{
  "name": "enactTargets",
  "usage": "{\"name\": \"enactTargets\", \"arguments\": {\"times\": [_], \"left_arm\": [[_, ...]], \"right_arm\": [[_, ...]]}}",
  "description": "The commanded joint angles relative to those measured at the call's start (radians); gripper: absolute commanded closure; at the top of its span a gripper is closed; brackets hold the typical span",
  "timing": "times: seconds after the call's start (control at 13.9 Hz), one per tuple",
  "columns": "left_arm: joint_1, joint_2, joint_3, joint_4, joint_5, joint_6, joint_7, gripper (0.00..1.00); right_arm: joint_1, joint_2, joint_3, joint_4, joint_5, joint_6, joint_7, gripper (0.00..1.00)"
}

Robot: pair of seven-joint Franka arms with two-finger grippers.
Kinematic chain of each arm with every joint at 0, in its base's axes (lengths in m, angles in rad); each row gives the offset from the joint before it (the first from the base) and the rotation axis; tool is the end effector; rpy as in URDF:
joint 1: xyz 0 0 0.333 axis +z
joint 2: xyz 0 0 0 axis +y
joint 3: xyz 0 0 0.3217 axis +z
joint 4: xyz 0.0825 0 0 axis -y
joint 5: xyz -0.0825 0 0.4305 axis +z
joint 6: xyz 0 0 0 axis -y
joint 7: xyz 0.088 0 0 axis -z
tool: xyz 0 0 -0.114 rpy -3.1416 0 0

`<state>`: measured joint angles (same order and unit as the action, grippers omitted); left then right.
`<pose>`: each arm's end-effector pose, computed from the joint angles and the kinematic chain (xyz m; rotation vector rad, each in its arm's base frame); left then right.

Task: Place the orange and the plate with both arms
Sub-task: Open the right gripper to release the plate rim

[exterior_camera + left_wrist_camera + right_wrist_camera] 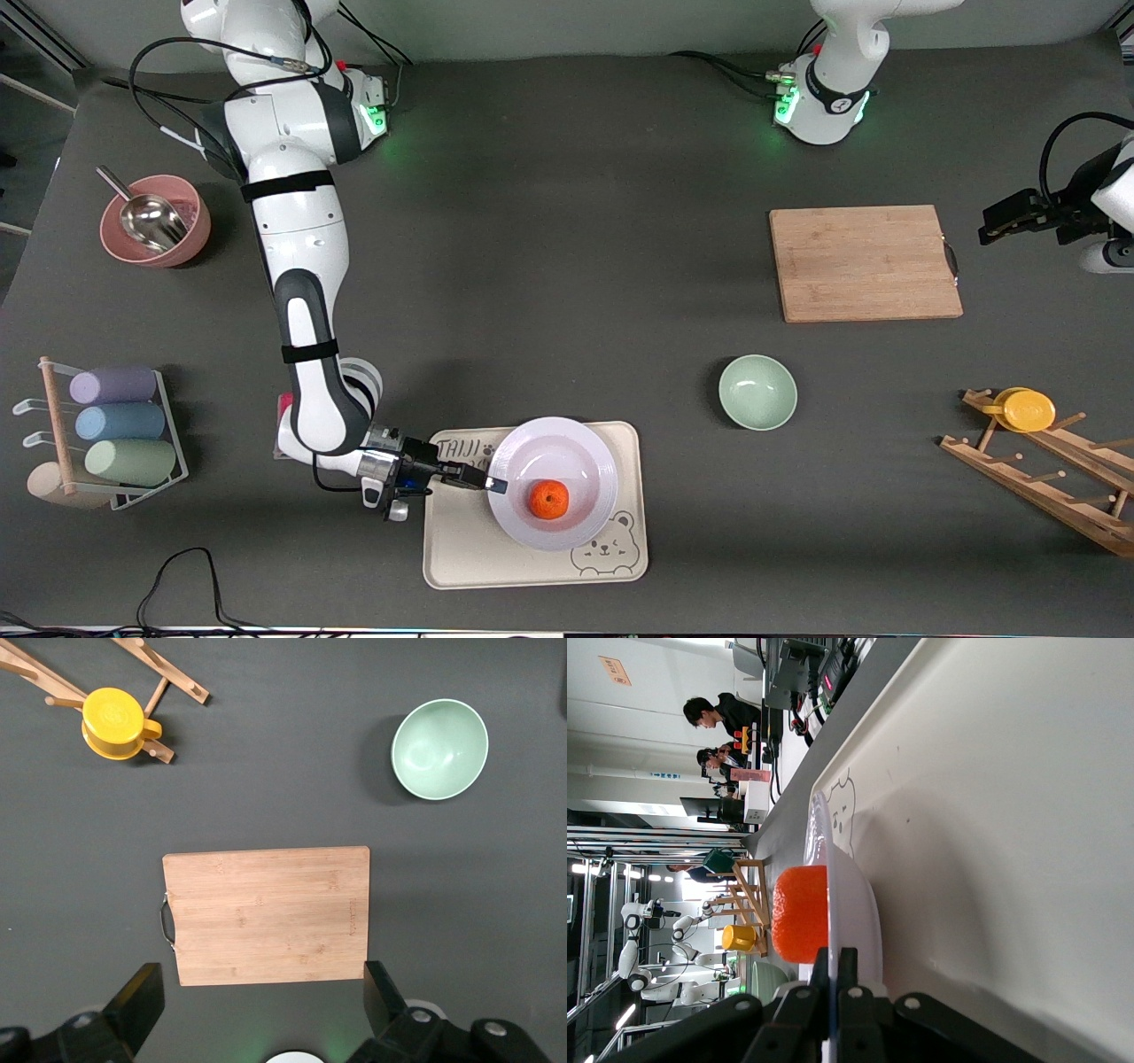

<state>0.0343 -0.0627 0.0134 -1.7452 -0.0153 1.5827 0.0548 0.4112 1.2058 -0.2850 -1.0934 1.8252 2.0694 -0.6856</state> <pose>0.5748 0.0259 0.5710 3.1166 -0.0097 -0.1542 0.7833 0.2355 0.0744 -1.9437 0.1717 -0.2377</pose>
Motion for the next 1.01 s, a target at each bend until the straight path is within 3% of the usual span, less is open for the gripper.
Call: {"name": "enactTargets", "arguments": {"times": [0.0,0.14,0.36,0.5,0.94], "left_arm": [[-0.008,-0.016,0.002,-0.019,0.003,0.013,0.014,0.0],[-0.022,-0.026,0.003,-0.019,0.005,0.01,0.014,0.0],[-0.025,-0.029,0.003,-0.019,0.005,0.048,0.013,0.0],[-0.03,-0.028,0.003,-0.017,0.005,0.057,0.014,0.0],[-0.025,-0.029,0.031,-0.011,0.025,0.043,0.022,0.0]], "right_arm": [[-0.009,0.018,0.014,0.026,0.017,0.001,-0.025,0.44],[-0.009,0.018,0.014,0.026,0.017,0.001,-0.028,0.28],[-0.009,0.008,0.01,0.026,0.009,0.001,-0.012,0.25],[-0.011,0.002,0.001,0.026,-0.003,0.001,-0.011,0.17],[-0.06,-0.092,-0.025,0.027,-0.321,-0.078,0.105,0.14]]}}
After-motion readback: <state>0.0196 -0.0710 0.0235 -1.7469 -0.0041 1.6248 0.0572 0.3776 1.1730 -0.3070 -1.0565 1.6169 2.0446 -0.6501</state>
